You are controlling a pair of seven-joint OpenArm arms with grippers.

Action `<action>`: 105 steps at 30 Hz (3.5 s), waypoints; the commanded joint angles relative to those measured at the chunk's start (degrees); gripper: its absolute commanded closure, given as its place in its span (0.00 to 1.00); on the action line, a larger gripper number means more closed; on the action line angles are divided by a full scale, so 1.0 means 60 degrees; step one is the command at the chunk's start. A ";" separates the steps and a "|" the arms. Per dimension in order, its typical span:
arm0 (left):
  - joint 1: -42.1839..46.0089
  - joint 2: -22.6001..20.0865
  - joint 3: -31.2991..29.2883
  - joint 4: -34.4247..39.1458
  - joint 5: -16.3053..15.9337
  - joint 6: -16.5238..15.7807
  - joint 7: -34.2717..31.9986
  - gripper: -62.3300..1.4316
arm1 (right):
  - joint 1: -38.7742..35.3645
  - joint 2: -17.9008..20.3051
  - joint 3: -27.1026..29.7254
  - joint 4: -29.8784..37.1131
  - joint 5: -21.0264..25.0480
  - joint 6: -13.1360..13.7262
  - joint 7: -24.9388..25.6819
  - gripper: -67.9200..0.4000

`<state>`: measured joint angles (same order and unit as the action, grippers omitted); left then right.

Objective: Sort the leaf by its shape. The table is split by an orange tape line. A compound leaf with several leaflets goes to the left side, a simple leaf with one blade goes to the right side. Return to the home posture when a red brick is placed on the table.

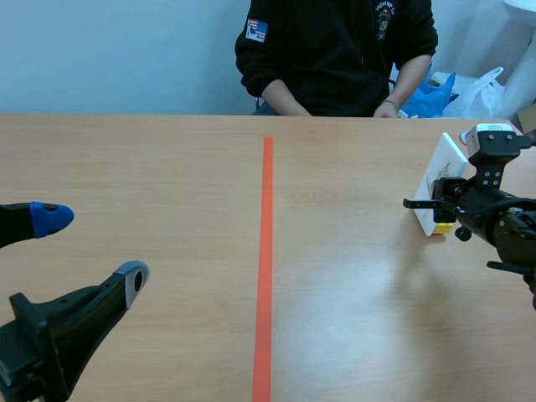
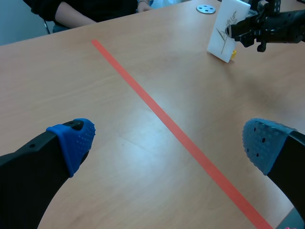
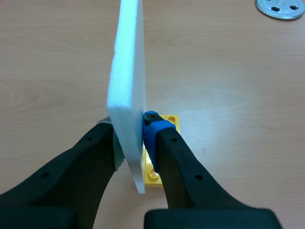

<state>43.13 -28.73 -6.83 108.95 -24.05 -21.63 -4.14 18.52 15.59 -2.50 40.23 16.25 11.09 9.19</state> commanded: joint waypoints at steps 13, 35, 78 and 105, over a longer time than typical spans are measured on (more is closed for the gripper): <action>-0.0029 0.0022 -0.0007 0.0226 -0.0058 -0.0025 -0.0131 0.00 | 0.0182 0.0386 -0.0007 0.0736 0.0525 0.0168 0.0663 0.31; -0.0080 0.0022 -0.0007 0.0226 -0.0055 -0.0022 -0.0131 0.00 | -0.5508 0.2087 0.1311 0.9551 0.3060 0.1311 -0.1300 0.00; -0.0080 0.0022 -0.0007 0.0226 -0.0058 -0.0025 -0.0127 0.00 | -0.9169 0.1209 0.1271 1.2509 0.3082 0.2455 -0.1738 0.00; -0.0080 0.0022 -0.0007 0.0226 -0.0058 -0.0029 -0.0058 0.00 | -0.9169 0.1213 0.1271 1.2509 0.3082 0.2455 -0.2160 0.00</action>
<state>42.85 -28.73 -6.83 108.95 -24.05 -21.61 -3.97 -37.01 22.39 4.91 115.35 34.30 25.80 -4.54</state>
